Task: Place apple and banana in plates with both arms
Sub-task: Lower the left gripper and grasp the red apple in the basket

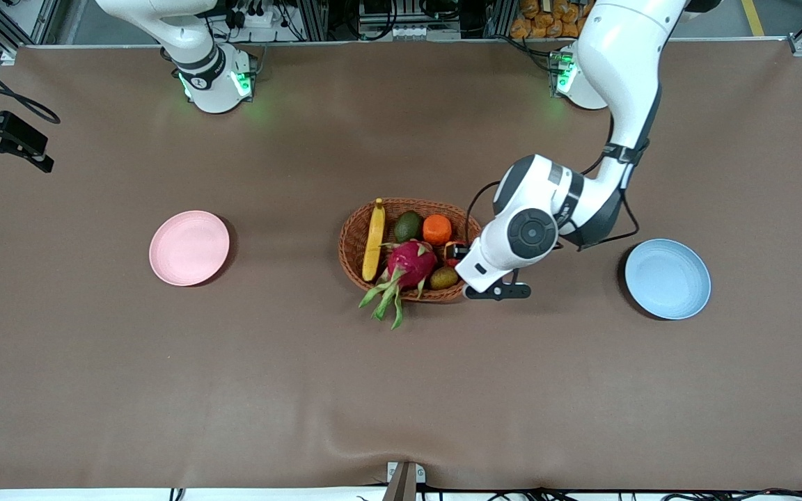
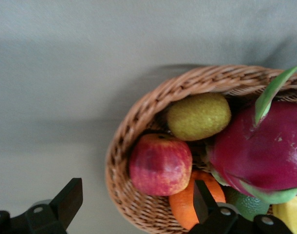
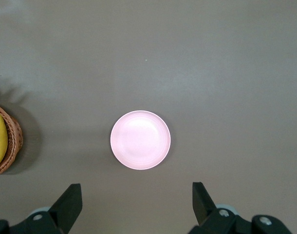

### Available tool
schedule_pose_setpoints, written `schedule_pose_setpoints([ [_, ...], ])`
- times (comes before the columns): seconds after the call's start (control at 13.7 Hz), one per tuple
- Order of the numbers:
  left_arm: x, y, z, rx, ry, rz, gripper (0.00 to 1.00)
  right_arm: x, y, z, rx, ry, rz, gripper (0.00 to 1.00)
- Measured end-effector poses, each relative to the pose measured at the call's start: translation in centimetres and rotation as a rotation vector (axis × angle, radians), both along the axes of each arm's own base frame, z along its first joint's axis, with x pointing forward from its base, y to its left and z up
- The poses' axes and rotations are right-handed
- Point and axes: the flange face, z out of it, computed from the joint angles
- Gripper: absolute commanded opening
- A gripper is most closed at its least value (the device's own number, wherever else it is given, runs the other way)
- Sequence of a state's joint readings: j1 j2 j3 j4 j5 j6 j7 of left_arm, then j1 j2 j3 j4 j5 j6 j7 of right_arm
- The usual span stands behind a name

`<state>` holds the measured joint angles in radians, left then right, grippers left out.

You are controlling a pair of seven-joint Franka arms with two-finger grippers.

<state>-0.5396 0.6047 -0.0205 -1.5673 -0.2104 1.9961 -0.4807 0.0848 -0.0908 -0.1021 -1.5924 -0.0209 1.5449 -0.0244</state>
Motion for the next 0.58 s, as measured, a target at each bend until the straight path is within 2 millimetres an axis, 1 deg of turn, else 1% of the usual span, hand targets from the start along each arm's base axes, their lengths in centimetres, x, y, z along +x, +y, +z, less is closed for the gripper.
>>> schedule_pose_setpoints([
  [0.15,-0.7,-1.4,-0.8,0.001,-0.005,0.011,1.00,0.0,0.0,0.0,0.000,0.000,0.000,1.00],
  [0.29,-1.2,-2.4,-1.5,0.003,-0.007,0.007,1.00,0.0,0.0,0.0,0.000,0.000,0.000,1.00],
  [0.58,-1.4,-2.6,-2.9,0.009,-0.001,0.004,1.00,0.0,-0.1,0.0,0.000,0.000,-0.002,1.00],
])
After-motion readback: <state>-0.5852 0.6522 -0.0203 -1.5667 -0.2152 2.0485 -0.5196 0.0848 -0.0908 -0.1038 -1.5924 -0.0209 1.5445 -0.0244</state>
